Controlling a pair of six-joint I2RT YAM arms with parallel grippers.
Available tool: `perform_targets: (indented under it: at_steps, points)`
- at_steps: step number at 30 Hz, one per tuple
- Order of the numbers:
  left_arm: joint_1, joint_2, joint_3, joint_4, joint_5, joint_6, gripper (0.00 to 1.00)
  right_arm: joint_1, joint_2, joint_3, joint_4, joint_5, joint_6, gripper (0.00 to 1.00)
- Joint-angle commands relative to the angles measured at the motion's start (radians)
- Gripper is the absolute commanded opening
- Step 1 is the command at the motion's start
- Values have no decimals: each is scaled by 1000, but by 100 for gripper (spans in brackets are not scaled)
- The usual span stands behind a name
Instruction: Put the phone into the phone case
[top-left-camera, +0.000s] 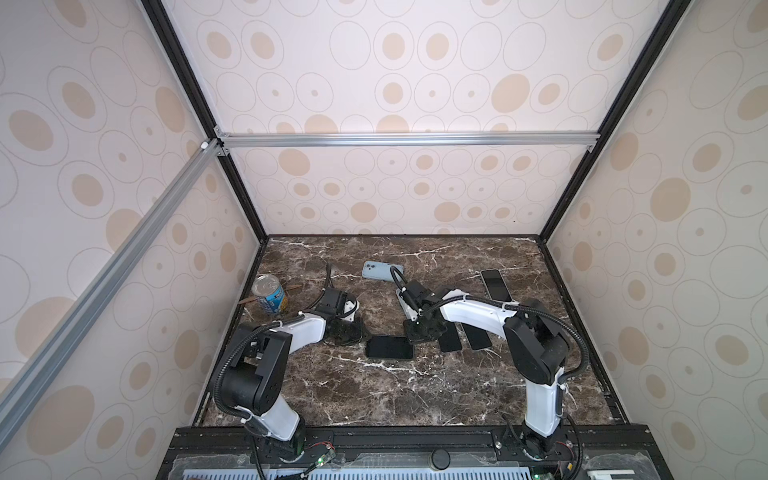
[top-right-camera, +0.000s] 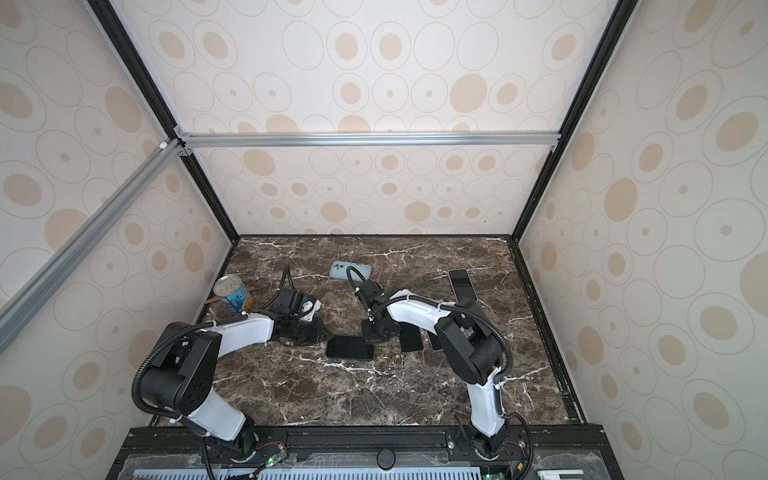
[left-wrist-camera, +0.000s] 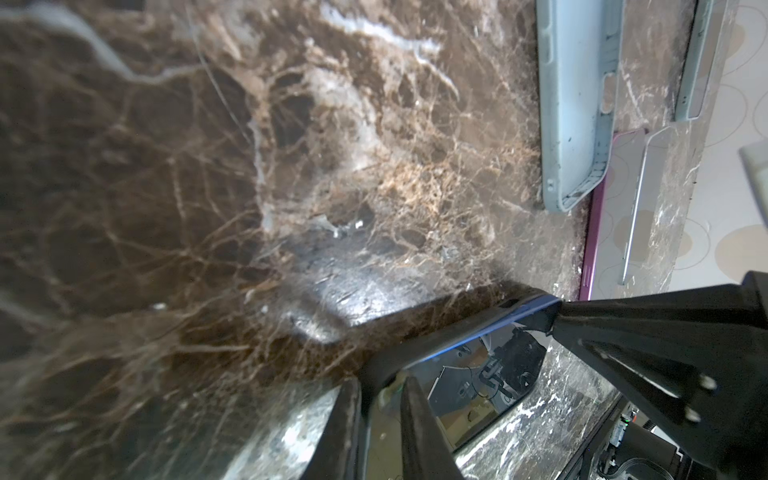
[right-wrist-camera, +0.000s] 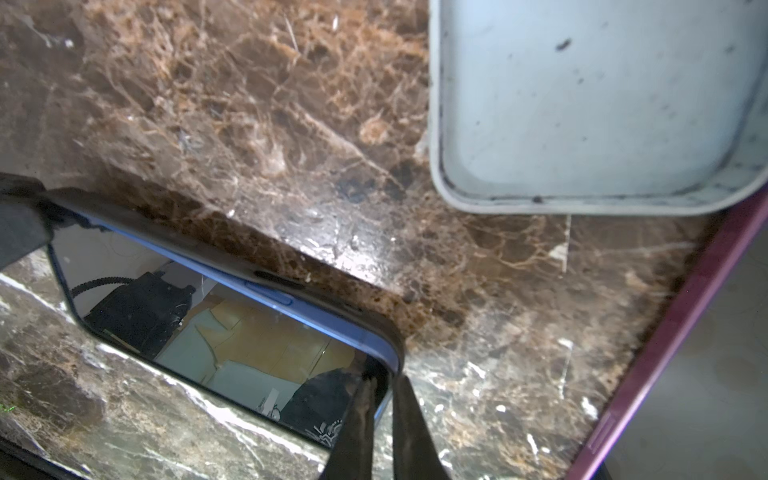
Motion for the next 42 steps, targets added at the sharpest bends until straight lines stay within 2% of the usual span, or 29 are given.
perform_targets:
  at_steps: [1,15,25,42]
  points:
    - [-13,10,-6,-2,3,9,19,-4,75,-47,-39,42,-21,12]
    - [-13,14,-21,11,8,10,19,20,168,-105,-6,117,-54,12]
    - [-14,5,-28,11,10,14,19,35,226,-120,-14,131,-29,12]
    - [-13,-6,-43,17,14,15,19,23,296,-149,35,37,6,10]
